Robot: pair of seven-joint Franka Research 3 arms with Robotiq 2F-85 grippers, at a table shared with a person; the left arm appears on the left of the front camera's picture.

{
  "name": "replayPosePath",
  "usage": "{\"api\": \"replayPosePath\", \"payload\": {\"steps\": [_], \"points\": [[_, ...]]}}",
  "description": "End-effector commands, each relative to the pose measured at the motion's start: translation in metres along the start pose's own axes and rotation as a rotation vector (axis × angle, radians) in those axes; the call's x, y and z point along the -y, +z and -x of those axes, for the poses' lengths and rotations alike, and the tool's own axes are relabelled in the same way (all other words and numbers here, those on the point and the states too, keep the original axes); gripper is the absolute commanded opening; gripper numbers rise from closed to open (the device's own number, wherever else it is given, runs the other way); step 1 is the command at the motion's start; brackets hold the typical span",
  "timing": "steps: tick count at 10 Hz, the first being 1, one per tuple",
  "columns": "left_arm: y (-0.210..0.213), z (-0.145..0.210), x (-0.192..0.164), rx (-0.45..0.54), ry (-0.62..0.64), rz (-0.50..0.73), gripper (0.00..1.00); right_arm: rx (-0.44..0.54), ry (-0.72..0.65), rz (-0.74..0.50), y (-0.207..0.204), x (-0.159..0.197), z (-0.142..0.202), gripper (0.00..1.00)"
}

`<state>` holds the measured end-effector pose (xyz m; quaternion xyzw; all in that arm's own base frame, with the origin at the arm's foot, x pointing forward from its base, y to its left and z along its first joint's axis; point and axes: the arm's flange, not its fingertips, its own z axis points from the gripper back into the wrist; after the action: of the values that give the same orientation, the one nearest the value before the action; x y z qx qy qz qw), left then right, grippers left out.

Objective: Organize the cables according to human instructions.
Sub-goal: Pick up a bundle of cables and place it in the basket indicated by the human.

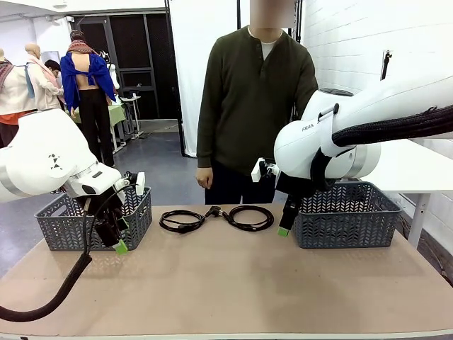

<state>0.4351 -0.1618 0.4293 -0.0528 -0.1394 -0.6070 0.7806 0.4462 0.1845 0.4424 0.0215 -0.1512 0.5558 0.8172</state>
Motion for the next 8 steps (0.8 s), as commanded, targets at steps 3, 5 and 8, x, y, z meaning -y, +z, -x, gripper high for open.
{"api": "replayPosePath", "payload": {"steps": [3, 5, 8], "points": [[0.001, -0.001, -0.001, -0.007, 0.001, 0.001, 1.0, 0.0, 0.0, 0.0, 0.0, 0.0, 0.0, 1.0], [0.001, -0.001, -0.001, -0.007, 0.001, 0.001, 1.0, -0.051, -0.002, -0.001, 0.001, 0.009, -0.027, 1.0], [0.001, -0.001, -0.001, -0.007, 0.001, 0.001, 1.0, -0.098, -0.02, -0.023, -0.013, 0.035, -0.072, 1.0]]}}
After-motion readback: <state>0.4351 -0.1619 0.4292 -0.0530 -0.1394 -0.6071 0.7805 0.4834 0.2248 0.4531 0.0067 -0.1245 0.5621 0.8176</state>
